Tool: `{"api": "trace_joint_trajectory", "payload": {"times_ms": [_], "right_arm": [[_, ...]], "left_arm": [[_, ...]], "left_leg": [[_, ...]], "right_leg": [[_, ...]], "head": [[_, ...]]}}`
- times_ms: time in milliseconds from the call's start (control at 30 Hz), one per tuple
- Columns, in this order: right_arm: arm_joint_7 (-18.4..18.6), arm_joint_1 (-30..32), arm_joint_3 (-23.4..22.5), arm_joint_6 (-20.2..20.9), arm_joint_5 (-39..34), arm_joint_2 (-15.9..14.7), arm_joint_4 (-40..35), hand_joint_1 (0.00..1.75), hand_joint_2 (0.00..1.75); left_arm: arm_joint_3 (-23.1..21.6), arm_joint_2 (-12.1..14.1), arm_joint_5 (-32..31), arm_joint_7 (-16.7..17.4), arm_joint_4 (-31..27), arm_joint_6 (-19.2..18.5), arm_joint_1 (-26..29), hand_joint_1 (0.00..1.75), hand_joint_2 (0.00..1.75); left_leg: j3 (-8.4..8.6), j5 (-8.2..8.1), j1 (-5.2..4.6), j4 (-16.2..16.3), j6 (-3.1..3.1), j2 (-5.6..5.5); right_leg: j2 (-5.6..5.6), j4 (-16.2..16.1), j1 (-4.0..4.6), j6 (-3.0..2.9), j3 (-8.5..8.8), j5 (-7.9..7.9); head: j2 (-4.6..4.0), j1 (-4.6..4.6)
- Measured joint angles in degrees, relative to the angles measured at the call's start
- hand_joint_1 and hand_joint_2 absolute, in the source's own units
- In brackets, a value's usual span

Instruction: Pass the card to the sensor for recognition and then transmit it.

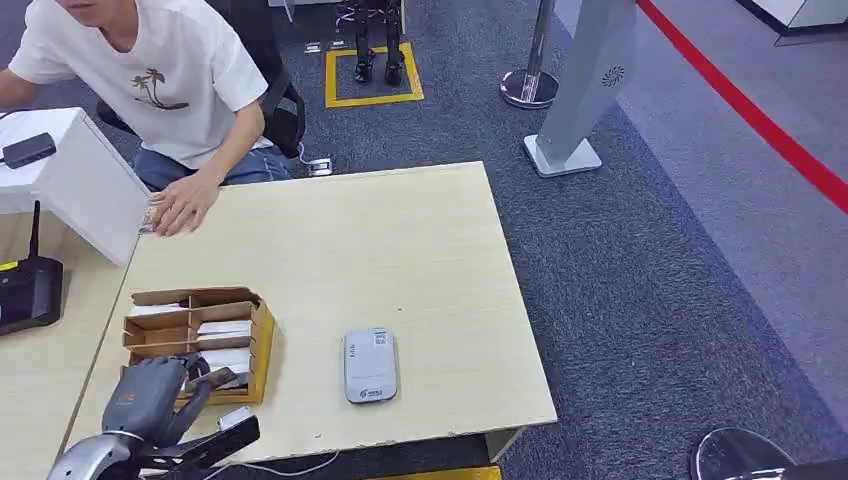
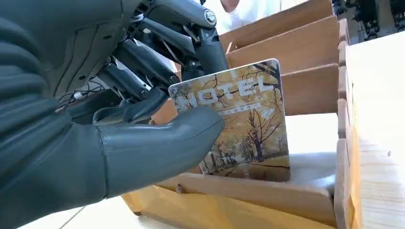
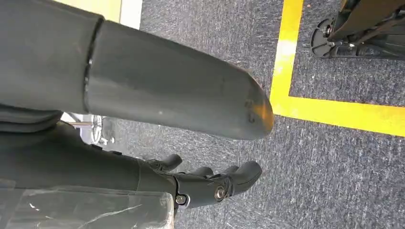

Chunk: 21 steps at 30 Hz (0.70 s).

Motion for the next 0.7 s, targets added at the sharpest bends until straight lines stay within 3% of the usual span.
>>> {"api": "trace_joint_trajectory", "payload": {"times_ms": [300,700], "right_arm": [[0.0,0.0,0.0,0.0,-0.9,0.1,0.0,0.0,0.0],[0.1,0.0,0.0,0.0,-1.1,0.3,0.0,0.0,0.0]], "left_arm": [[0.7,-1.2,-4.7,0.0,-2.1,2.6,-2.1,1.75,1.75],[6.4,-3.7,-5.1,-1.5,-4.3,1.9,-7.9,1.75,1.75]], "left_leg": [[0.02,0.01,0.0,0.0,0.0,-0.01],[0.02,0.01,0.0,0.0,0.0,-0.01]], "right_leg": [[-0.03,0.0,0.0,0.0,0.01,0.01],[-0.03,0.0,0.0,-0.02,0.02,0.02]], "head": [[0.0,0.0],[0.0,0.0]]}}
